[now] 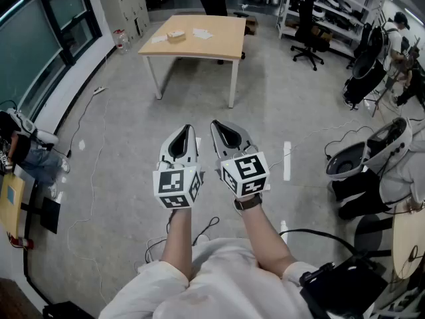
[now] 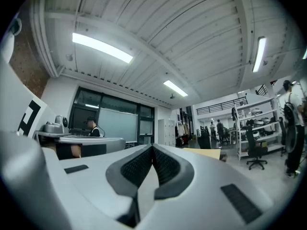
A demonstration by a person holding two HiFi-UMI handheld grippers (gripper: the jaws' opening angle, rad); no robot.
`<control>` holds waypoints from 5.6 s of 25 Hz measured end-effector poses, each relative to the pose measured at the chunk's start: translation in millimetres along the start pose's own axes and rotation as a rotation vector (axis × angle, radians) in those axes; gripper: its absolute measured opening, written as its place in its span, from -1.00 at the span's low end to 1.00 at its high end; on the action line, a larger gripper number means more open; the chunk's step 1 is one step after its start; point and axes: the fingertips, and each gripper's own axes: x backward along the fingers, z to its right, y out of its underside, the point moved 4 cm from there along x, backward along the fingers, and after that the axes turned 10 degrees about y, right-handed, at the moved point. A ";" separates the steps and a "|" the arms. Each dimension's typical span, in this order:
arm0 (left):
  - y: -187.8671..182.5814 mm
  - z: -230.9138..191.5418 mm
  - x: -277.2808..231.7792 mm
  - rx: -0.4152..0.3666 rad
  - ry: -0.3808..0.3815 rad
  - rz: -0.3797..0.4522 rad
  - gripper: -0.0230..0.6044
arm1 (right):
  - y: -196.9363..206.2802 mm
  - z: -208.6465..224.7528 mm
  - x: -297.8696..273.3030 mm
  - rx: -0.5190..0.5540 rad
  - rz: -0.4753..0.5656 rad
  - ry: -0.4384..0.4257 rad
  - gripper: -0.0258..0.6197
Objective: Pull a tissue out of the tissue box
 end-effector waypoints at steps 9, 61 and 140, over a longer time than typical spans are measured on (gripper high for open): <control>4.2 -23.5 13.5 0.019 -0.002 -0.010 -0.92 | 3.4 -22.0 -12.8 0.004 -0.003 0.014 -0.91; 31.5 -122.7 -227.3 -0.001 -0.076 0.010 -0.93 | 27.7 117.6 -248.3 -0.120 0.023 -0.127 -0.91; 99.1 -617.0 -836.1 0.045 -0.115 -0.045 -0.93 | 80.9 339.9 -1007.8 -0.112 -0.033 -0.158 -0.91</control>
